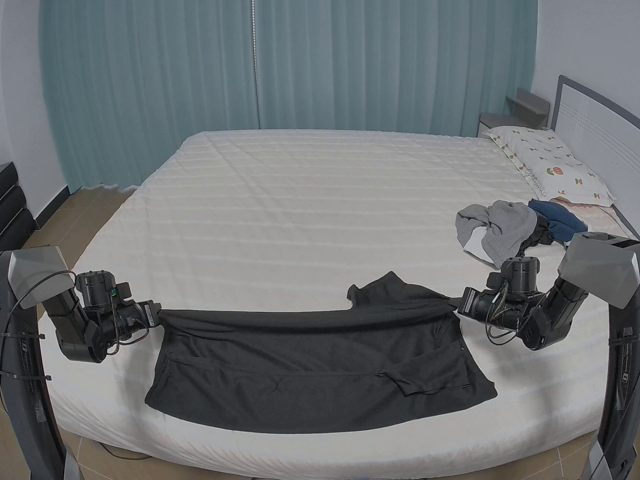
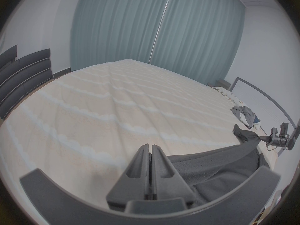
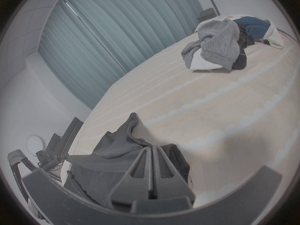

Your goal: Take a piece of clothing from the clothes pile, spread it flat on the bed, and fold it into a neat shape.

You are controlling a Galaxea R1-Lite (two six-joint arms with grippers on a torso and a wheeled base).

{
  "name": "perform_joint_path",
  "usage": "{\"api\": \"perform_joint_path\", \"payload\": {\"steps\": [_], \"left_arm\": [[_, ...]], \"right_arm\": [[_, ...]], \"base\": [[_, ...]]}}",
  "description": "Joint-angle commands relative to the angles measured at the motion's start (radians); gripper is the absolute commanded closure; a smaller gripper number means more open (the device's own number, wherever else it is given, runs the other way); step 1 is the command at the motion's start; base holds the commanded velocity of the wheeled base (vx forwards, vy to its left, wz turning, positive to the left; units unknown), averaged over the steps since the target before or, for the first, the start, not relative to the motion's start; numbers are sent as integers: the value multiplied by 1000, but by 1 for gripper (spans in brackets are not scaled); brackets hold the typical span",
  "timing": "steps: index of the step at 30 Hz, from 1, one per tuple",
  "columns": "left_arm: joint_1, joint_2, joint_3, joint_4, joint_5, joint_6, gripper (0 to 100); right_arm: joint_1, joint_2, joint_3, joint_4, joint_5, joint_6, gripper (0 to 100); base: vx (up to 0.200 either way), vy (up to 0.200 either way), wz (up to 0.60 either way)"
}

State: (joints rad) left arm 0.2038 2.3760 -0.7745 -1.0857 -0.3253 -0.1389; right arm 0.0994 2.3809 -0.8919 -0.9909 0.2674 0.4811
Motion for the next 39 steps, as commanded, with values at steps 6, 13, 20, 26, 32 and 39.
{"api": "perform_joint_path", "payload": {"steps": [6, 13, 20, 26, 32, 39], "left_arm": [[-3, 5, -74, -14, 15, -130, 100], [-3, 9, -137, -14, 34, -283, 100], [-1, 28, -154, -5, 34, -286, 100], [0, 28, -152, -5, 35, -284, 100], [2, 19, -131, -3, 23, -280, 100], [17, -15, -60, -5, 2, -162, 100]], "right_arm": [[2, 12, -59, -48, -10, 45, 100], [10, 37, -78, -104, -31, 102, 100], [20, 90, -159, -107, -105, 139, 100], [33, 89, -156, -106, -105, 139, 100], [28, 63, -134, -101, -100, 139, 100], [8, -14, -35, -89, -27, 128, 100]], "base": [[0, 0, 0], [0, 0, 0], [0, 0, 0], [0, 0, 0], [0, 0, 0], [0, 0, 0]]}}
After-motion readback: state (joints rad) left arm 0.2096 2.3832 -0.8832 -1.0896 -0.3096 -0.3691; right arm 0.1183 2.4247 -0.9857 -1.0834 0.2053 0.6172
